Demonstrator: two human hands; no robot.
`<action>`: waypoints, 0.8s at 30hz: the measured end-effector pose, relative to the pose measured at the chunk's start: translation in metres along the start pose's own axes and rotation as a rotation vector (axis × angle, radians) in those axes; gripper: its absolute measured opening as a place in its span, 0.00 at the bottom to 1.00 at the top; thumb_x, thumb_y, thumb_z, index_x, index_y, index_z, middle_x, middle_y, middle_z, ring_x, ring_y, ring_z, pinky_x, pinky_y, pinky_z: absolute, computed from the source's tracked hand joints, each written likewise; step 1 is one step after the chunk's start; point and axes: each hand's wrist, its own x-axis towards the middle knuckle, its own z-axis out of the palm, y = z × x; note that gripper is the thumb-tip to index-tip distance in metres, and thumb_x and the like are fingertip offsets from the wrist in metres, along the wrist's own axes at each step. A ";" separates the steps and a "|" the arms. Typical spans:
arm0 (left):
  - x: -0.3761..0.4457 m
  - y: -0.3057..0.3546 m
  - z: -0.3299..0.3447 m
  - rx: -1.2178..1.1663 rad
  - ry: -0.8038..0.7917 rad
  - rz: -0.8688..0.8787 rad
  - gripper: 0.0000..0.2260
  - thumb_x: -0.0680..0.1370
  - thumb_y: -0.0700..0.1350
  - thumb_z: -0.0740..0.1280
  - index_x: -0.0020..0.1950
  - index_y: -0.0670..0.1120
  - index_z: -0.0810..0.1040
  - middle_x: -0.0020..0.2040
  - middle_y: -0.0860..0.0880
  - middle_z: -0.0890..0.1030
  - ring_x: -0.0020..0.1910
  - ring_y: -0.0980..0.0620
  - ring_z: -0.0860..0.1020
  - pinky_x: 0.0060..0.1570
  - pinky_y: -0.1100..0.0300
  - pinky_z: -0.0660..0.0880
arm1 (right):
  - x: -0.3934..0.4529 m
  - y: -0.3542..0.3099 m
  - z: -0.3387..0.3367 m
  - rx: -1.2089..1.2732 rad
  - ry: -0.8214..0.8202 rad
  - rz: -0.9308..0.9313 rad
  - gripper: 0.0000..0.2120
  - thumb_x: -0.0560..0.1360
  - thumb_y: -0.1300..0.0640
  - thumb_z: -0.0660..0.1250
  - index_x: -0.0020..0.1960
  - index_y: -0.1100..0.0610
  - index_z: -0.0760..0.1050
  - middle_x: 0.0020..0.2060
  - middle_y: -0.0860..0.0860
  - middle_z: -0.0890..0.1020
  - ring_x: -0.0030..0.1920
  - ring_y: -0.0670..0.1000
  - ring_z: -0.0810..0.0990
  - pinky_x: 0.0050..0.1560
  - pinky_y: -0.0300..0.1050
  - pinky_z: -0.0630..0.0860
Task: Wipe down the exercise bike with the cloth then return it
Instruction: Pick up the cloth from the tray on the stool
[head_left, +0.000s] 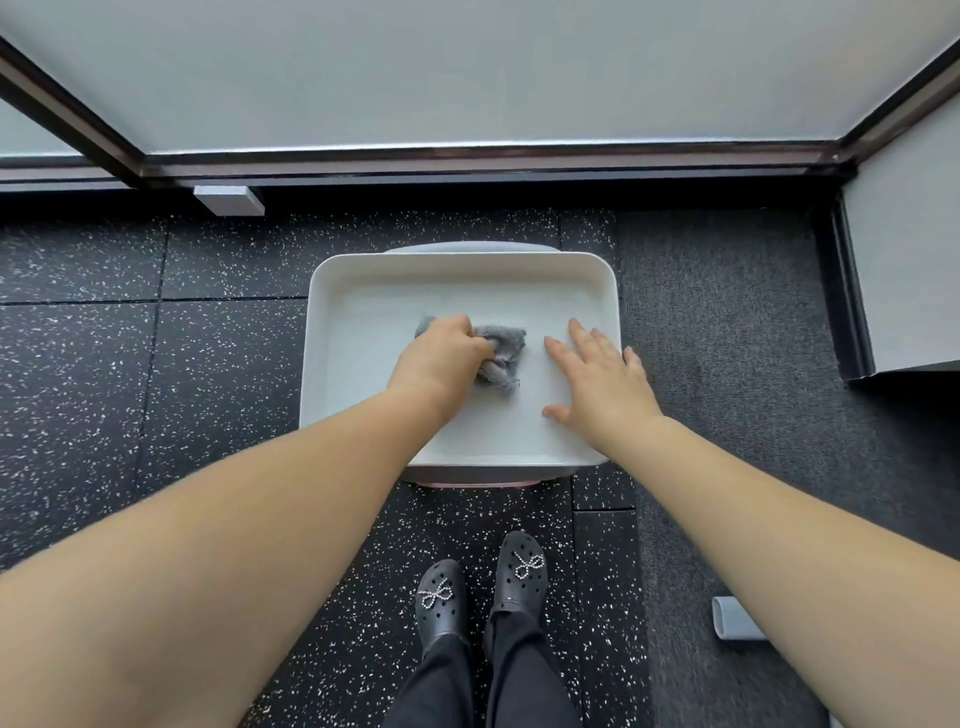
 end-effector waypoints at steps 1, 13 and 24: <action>0.000 0.000 -0.006 -0.101 0.021 -0.049 0.12 0.75 0.43 0.60 0.56 0.48 0.79 0.55 0.48 0.74 0.53 0.44 0.72 0.46 0.56 0.69 | -0.003 -0.001 -0.005 0.021 0.015 -0.001 0.38 0.74 0.44 0.66 0.77 0.47 0.49 0.78 0.52 0.47 0.78 0.54 0.46 0.75 0.58 0.45; -0.064 0.063 -0.133 -0.475 0.383 0.055 0.19 0.72 0.32 0.65 0.58 0.48 0.80 0.49 0.53 0.71 0.40 0.54 0.75 0.41 0.64 0.76 | -0.063 -0.049 -0.161 0.841 0.269 -0.010 0.16 0.80 0.46 0.56 0.54 0.55 0.75 0.41 0.47 0.77 0.44 0.50 0.74 0.41 0.45 0.69; -0.134 0.131 -0.233 -0.528 0.422 0.209 0.23 0.68 0.41 0.75 0.62 0.52 0.76 0.54 0.51 0.73 0.50 0.54 0.74 0.57 0.65 0.71 | -0.148 -0.068 -0.274 1.087 0.427 -0.016 0.12 0.71 0.57 0.70 0.53 0.55 0.78 0.47 0.52 0.84 0.49 0.52 0.82 0.53 0.49 0.79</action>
